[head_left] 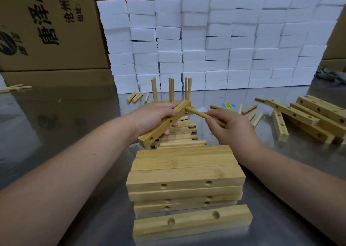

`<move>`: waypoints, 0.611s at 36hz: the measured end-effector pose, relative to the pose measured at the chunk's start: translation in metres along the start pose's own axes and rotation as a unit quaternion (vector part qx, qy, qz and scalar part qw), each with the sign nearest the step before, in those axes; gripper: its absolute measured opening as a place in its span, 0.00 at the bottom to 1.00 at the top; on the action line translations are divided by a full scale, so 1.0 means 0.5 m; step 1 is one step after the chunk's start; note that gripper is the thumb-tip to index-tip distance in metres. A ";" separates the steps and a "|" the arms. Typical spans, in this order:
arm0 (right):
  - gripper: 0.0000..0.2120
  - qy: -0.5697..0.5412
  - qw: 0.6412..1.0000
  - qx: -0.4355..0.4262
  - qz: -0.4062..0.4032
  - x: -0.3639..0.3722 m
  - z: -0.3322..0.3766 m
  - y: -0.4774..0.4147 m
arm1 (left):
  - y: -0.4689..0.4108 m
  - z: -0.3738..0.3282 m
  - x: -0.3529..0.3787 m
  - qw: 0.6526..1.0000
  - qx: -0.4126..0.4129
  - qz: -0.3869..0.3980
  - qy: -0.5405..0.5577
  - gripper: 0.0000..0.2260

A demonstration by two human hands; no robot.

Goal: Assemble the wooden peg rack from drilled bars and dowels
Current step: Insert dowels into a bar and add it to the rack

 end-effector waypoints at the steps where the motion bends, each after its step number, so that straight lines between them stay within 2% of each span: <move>1: 0.10 0.001 1.000 -0.005 0.002 0.000 0.001 0.000 | 0.001 -0.001 0.000 1.000 0.003 0.001 -0.006 0.15; 7: 0.11 0.064 0.998 -0.023 0.010 0.001 -0.001 -0.003 | 0.004 -0.011 -0.001 0.998 0.015 -0.002 -0.062 0.14; 13: 0.13 0.170 0.981 -0.094 0.004 -0.007 0.003 -0.002 | 0.008 -0.019 -0.002 0.994 0.022 -0.006 -0.110 0.15; 16: 0.18 0.205 0.972 -0.116 0.015 -0.002 0.003 -0.005 | 0.008 -0.016 0.001 0.992 0.022 -0.011 -0.120 0.14; 19: 0.14 0.202 0.971 -0.131 -0.003 0.000 0.006 -0.004 | 0.009 -0.016 0.000 0.989 0.031 -0.013 -0.141 0.14; 22: 0.12 0.196 0.975 -0.105 0.005 0.001 0.012 0.000 | 0.008 -0.014 0.002 0.984 0.038 -0.016 -0.176 0.14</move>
Point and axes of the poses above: each hand's wrist, its own y-axis away from the middle knuckle, its own x-axis out of the palm, z = x × y, the point moved 1 cm from there along -y, towards the middle knuckle, and after that the axes turned 5 degrees about -y, right-handed, at the moved point
